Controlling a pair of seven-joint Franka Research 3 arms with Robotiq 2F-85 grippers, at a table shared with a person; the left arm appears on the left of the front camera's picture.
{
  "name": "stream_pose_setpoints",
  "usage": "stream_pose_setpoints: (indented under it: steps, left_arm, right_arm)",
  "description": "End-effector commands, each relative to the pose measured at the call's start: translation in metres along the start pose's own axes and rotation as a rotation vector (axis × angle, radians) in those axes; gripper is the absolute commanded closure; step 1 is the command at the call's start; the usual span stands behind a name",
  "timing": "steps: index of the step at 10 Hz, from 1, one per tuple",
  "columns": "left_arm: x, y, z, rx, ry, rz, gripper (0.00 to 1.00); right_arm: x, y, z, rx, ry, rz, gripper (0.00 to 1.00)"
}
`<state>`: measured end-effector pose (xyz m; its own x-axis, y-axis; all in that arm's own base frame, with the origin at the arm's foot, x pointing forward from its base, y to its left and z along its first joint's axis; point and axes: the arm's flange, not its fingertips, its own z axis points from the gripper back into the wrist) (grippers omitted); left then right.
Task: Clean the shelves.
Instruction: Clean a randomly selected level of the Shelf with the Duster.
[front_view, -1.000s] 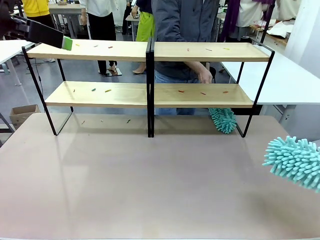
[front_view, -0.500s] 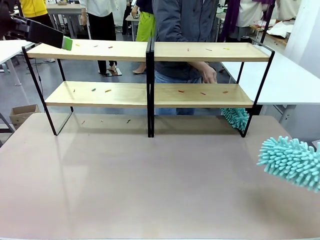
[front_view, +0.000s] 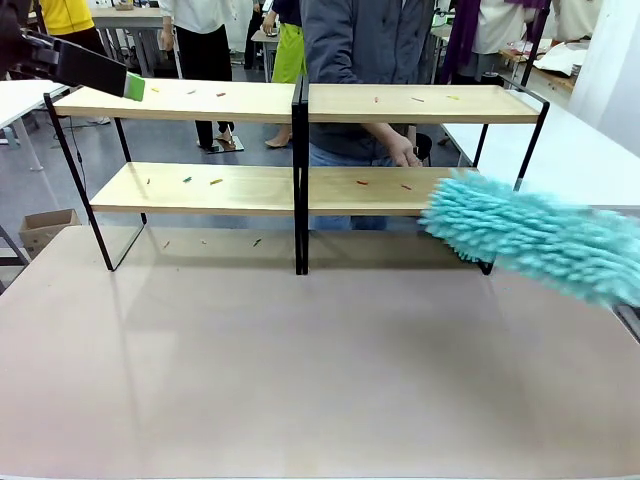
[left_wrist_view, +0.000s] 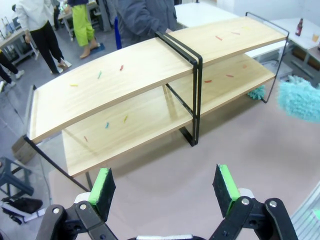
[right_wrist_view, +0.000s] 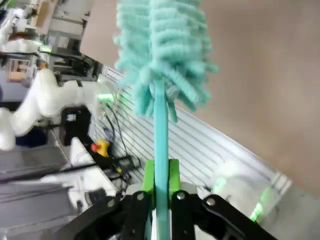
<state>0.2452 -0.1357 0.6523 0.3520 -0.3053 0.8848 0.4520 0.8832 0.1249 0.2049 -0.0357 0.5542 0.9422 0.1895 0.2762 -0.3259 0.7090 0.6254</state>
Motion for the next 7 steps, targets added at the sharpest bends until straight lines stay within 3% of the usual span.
stream_pose_setpoints:
  steps: [1, 2, 3, 4, 5, 7]
  left_arm:
    - [-0.002, 0.0, 0.001, -0.002, -0.002, -0.001, 0.0]
    - [-0.002, 0.0, 0.001, -0.002, -0.002, -0.001, 0.0]
    - [-0.002, 0.0, 0.001, -0.002, -0.002, -0.001, 0.0]
    - [-0.002, 0.0, 0.001, -0.002, -0.002, -0.001, 0.0]
    - [-0.002, 0.0, 0.001, -0.002, -0.002, -0.001, 0.0]
    - [-0.002, 0.0, 0.001, -0.002, -0.002, -0.001, 0.0]
  right_arm:
    - [0.066, 0.031, -0.044, -0.018, 0.023, -0.007, 0.88]
    - [0.063, 0.038, -0.054, -0.048, 0.051, 0.031, 0.88]
    - [0.034, 0.022, -0.033, -0.004, 0.003, -0.004, 0.88]
    - [0.056, 0.037, -0.06, -0.024, 0.031, 0.017, 0.88]
    - [0.029, 0.027, -0.049, -0.059, 0.033, -0.046, 0.88]
    - [0.025, 0.025, -0.06, -0.071, 0.011, -0.043, 0.88]
